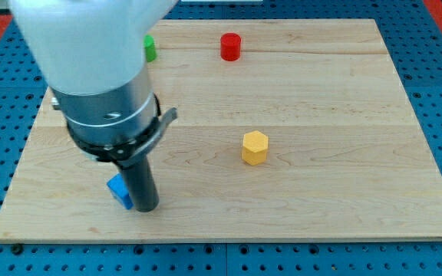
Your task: Slide the yellow hexagon below the red circle
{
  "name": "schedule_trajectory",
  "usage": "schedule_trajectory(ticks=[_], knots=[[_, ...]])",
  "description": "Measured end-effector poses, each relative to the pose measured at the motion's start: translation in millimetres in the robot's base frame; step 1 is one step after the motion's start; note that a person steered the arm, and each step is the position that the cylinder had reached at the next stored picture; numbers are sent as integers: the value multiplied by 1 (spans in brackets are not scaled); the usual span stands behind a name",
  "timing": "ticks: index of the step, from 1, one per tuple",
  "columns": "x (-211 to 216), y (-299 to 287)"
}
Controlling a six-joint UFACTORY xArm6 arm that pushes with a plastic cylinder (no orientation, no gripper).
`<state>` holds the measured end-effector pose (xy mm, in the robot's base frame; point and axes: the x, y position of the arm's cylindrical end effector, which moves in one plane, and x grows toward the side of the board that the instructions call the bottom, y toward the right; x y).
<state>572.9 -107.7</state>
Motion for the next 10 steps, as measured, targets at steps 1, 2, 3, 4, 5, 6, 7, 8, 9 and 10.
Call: schedule_trajectory(ticks=[1, 2, 3, 4, 5, 6, 7, 8, 9, 10], knots=[[-3, -17], [-14, 31], [-25, 119], [-54, 139], [-87, 142], [-118, 142], [-110, 154], [-82, 169], [-101, 203], [-128, 187]])
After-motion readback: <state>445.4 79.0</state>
